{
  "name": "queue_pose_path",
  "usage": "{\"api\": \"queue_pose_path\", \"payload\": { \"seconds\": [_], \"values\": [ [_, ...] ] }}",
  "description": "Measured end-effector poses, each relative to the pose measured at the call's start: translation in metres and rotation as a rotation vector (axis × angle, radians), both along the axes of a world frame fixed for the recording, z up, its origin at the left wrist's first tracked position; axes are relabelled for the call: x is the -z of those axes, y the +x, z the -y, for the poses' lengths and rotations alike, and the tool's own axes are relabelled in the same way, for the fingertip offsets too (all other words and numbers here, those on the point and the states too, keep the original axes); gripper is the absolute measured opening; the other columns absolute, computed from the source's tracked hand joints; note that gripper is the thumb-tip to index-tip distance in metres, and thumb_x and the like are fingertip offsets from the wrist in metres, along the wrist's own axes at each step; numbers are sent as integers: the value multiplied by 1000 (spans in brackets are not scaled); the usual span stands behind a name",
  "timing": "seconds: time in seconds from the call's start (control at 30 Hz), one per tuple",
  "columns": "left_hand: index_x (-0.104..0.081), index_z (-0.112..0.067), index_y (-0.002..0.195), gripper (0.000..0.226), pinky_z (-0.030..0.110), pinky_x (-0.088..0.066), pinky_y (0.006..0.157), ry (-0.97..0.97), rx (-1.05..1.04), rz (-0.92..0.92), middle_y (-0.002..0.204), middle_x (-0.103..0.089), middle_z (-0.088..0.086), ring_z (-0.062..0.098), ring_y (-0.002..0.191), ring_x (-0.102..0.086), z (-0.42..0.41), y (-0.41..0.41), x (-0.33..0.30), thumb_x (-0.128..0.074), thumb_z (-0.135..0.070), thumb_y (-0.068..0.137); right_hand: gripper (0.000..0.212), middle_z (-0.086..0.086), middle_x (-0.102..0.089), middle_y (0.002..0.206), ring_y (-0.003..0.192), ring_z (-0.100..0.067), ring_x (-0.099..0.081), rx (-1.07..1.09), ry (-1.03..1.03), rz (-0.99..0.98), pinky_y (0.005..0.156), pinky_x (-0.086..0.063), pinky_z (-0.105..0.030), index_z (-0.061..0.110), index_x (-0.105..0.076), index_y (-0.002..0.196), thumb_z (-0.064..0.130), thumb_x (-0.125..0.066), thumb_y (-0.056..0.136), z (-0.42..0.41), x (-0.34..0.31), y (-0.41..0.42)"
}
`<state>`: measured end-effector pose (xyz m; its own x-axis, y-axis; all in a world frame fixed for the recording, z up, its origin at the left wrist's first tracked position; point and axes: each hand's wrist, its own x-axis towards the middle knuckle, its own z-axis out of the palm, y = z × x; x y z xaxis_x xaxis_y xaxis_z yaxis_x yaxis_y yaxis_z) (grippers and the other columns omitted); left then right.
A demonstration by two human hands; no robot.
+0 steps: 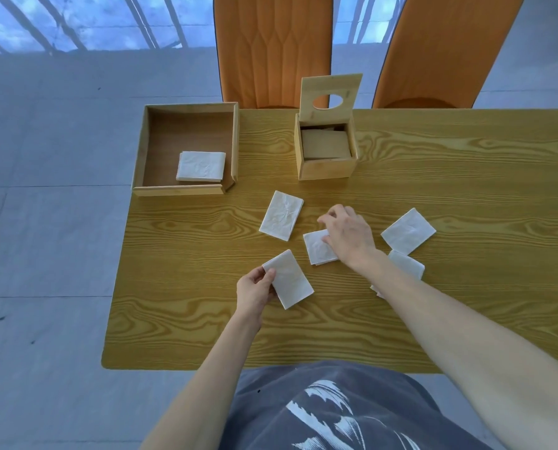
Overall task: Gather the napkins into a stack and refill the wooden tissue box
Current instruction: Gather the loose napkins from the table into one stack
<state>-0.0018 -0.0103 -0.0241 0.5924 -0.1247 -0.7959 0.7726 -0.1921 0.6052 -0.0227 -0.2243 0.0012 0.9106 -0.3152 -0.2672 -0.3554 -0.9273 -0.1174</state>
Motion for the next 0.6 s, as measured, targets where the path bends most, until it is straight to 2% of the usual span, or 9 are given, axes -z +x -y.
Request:
{"api": "queue_pose_path", "payload": {
  "seconds": [0.1, 0.17, 0.33, 0.43, 0.5, 0.53, 0.6],
  "values": [
    [-67, -15, 103, 9, 42, -58, 88, -19, -36, -20, 105, -72, 12, 27, 99, -70, 0, -1, 3, -60, -15, 97, 40, -5, -56, 126, 116, -24, -50, -31, -45, -126, 95, -42, -37, 21, -59, 126, 35, -67, 90, 7, 3, 10],
    [-66, -12, 109, 14, 41, -58, 88, -37, -51, -30, 106, -71, 11, 25, 98, -69, -1, -2, 3, -59, -16, 98, 39, -5, -56, 126, 117, -24, -48, -23, -64, -188, 96, -40, -38, 22, -60, 122, 40, -67, 89, 8, 5, 11],
    [-64, -8, 118, 23, 45, -56, 93, -56, -84, -51, 112, -71, 14, 28, 105, -69, -3, -2, 5, -58, -18, 99, 19, -1, -61, 113, 110, -23, -53, 47, -35, -154, 93, -37, -40, 25, -62, 105, 34, -65, 89, 8, 6, 6],
    [-63, -9, 117, 21, 45, -55, 93, -84, -96, -61, 111, -70, 14, 28, 104, -68, -4, -2, 5, -56, -18, 100, 18, 1, -68, 104, 101, -22, -62, 109, 123, -156, 86, -39, -40, 23, -59, 108, 28, -63, 91, 10, 4, 1],
    [-62, -10, 117, 21, 45, -55, 93, -108, -109, -74, 111, -70, 13, 27, 102, -68, -4, -1, 4, -54, -18, 101, 18, 0, -67, 99, 92, -23, -63, 202, 266, -157, 75, -44, -36, 21, -65, 107, 28, -63, 91, 13, 1, -2],
    [-62, -10, 118, 21, 44, -55, 92, -122, -121, -84, 112, -69, 13, 26, 102, -68, -4, -1, 4, -53, -19, 101, 11, -1, -65, 88, 81, -22, -61, 245, 357, -144, 67, -43, -33, 19, -68, 95, 28, -63, 91, 15, 0, -3],
    [-61, -10, 119, 22, 44, -55, 91, -146, -141, -101, 114, -69, 14, 27, 102, -68, -5, -1, 3, -51, -20, 102, 30, -1, -51, 64, 60, -18, -48, 326, 530, -82, 60, -35, -31, 13, -56, 66, 25, -62, 93, 17, -4, -7]
  ]
}}
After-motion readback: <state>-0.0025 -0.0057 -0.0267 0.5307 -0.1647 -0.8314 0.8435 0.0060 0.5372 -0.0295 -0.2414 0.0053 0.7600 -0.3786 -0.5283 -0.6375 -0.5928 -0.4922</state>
